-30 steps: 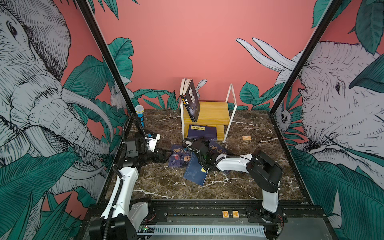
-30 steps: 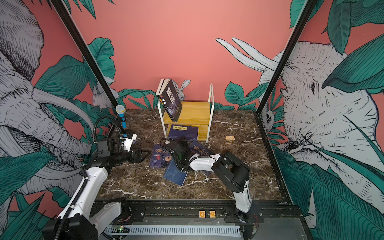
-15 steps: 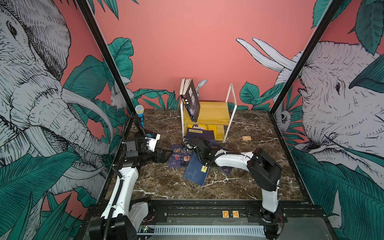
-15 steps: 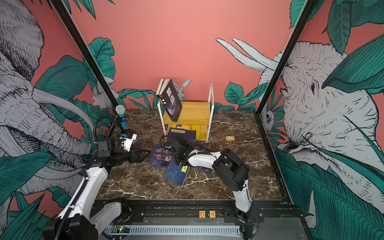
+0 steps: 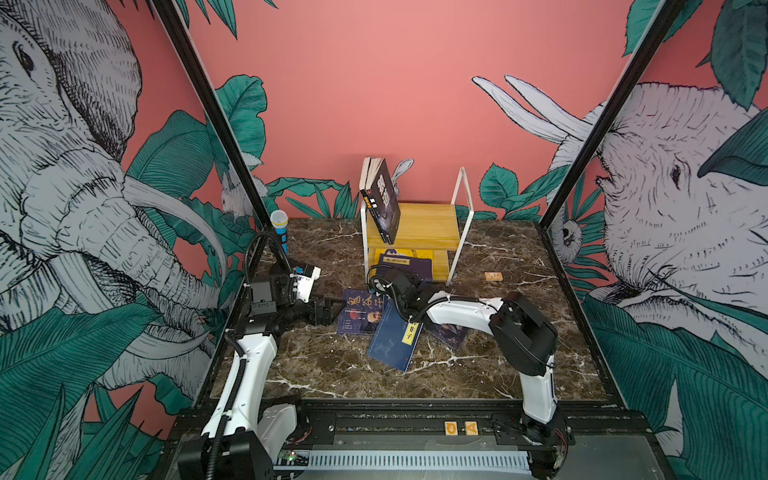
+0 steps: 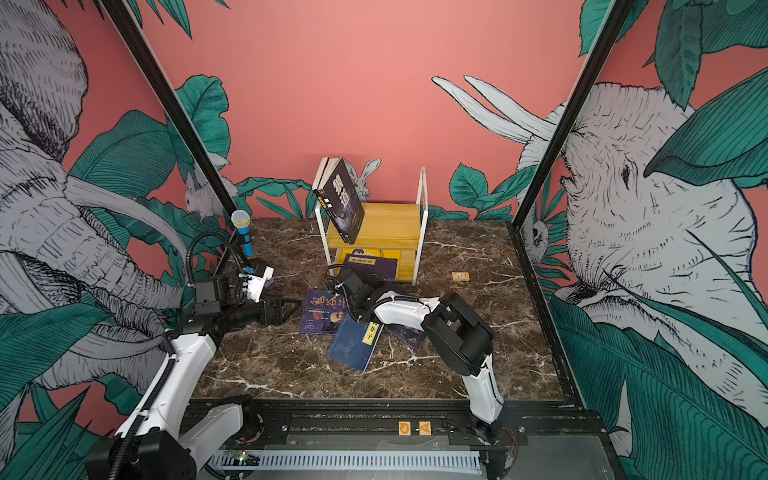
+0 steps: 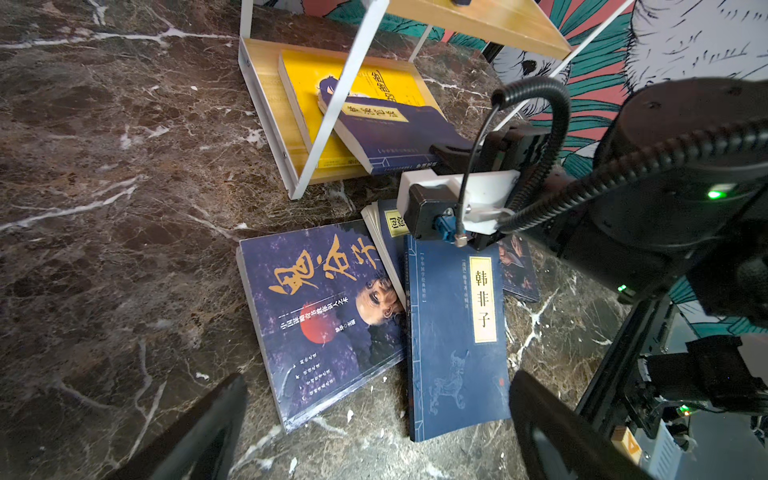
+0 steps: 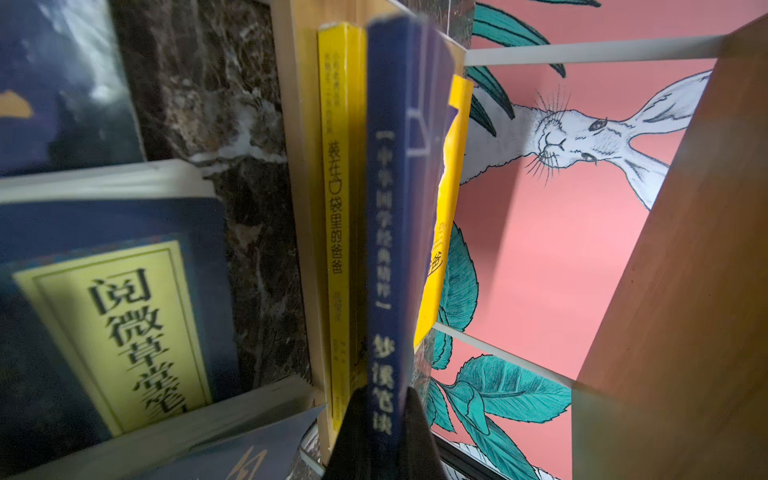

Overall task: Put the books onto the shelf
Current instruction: 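Lower the blue book onto the yellow book on the lower shelf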

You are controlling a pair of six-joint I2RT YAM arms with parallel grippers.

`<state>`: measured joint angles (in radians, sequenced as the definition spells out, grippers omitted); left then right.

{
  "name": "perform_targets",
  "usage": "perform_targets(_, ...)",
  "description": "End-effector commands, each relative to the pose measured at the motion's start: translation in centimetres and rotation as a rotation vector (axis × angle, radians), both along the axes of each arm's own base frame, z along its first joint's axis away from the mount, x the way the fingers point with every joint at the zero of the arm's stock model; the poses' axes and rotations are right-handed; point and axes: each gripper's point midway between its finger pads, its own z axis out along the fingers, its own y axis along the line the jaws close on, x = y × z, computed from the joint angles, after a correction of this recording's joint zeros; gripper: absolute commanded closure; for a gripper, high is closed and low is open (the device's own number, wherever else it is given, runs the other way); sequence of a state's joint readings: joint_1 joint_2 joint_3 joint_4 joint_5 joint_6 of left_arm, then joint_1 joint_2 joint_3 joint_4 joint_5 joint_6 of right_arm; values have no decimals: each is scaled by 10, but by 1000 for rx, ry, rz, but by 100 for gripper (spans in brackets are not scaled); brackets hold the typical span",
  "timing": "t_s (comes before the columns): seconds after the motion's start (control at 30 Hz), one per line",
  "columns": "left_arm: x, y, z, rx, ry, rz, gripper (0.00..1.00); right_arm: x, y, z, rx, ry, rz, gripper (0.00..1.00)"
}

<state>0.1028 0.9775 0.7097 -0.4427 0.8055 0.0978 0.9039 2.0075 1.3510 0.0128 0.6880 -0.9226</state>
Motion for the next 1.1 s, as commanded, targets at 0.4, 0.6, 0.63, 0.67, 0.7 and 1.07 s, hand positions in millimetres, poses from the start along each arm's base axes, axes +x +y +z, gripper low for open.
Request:
perform_targets(0.4,-3,-1,1,0,-22,-17,1,20,7,-5,59,27,17,100)
perform_targets(0.6,-4,-1,1,4,-23,-17,1,18,9,-13,84,116,32,89)
perform_targets(0.63,-4,-1,0,3,-24,-19,1,19,8,-13,86,119,26,86)
perform_targets(0.67,-4,-1,0,4,-21,-17,1,20,8,-12,87,122,20,82)
perform_targets(0.7,-4,-1,1,3,-20,-17,1,20,8,-12,89,125,18,79)
perform_targets(1.07,-4,-1,3,2,-27,-15,1,11,7,-1,125,174,36,52)
